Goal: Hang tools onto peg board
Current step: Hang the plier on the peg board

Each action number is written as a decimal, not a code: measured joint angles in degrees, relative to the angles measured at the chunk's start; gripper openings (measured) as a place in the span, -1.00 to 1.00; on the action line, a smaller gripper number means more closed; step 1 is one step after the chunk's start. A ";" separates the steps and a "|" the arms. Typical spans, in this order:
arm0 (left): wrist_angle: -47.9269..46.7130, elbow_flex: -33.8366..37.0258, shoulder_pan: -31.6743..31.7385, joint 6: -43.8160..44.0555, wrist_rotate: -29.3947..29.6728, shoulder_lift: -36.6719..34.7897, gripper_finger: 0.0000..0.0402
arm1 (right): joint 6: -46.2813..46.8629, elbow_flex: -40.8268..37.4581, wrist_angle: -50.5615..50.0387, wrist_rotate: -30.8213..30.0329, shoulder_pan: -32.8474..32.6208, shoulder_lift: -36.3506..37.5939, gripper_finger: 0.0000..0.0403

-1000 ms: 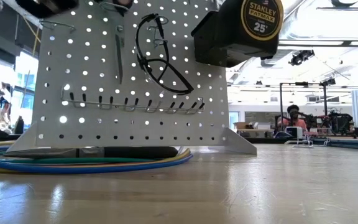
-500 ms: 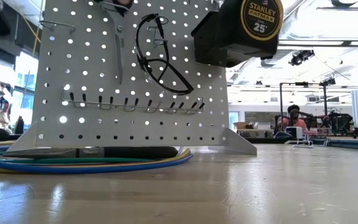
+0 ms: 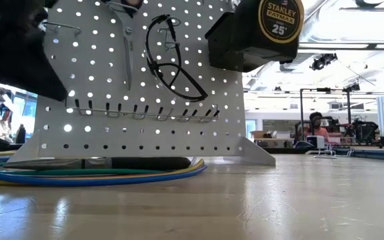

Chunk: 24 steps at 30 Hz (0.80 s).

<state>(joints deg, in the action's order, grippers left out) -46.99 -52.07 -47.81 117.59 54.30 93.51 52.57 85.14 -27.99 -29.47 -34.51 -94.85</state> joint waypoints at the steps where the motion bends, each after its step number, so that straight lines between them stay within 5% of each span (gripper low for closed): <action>1: -0.65 0.00 0.70 0.38 0.00 0.00 -1.00 | 0.01 0.00 0.00 0.00 0.04 0.00 -0.35; 24: -0.55 0.00 20.05 -10.08 4.79 0.00 -1.00 | 1.01 0.00 -0.02 -0.50 0.03 0.00 -0.35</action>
<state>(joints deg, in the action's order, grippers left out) -47.54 -52.07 -27.76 107.51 59.09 93.51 53.58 85.14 -28.01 -29.98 -34.48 -94.85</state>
